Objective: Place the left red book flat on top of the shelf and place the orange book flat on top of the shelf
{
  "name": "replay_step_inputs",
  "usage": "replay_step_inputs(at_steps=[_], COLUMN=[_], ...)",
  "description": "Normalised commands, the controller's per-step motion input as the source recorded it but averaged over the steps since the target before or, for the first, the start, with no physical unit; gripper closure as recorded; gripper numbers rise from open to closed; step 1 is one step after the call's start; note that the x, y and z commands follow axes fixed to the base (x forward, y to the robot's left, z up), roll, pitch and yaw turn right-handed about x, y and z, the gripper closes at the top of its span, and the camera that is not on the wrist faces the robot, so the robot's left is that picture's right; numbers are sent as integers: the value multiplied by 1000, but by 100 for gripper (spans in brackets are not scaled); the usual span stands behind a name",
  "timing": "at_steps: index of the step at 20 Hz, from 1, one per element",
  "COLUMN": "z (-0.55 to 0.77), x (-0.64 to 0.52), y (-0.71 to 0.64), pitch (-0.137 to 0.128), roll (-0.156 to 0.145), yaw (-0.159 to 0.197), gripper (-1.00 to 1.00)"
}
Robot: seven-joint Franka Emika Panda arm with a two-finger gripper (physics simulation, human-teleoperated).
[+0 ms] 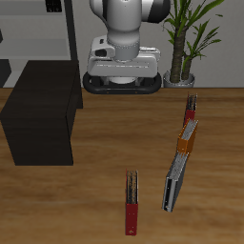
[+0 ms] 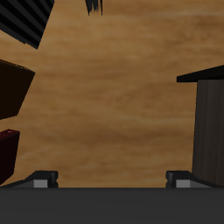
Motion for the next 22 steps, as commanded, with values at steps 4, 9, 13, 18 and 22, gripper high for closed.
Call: replay_step_inputs(at_steps=[4, 9, 13, 18, 22], z=[-139, -69, -208, -108, -107], x=[-169, -177, -343, -167, -112], y=[561, 537, 984, 623, 422], pitch=[-20, -26, -35, -41, -25], roll=[39, 8, 39, 13, -25], yaw=[-4, -24, 8, -19, -81], gripper=[-100, -100, -100, -100, -100])
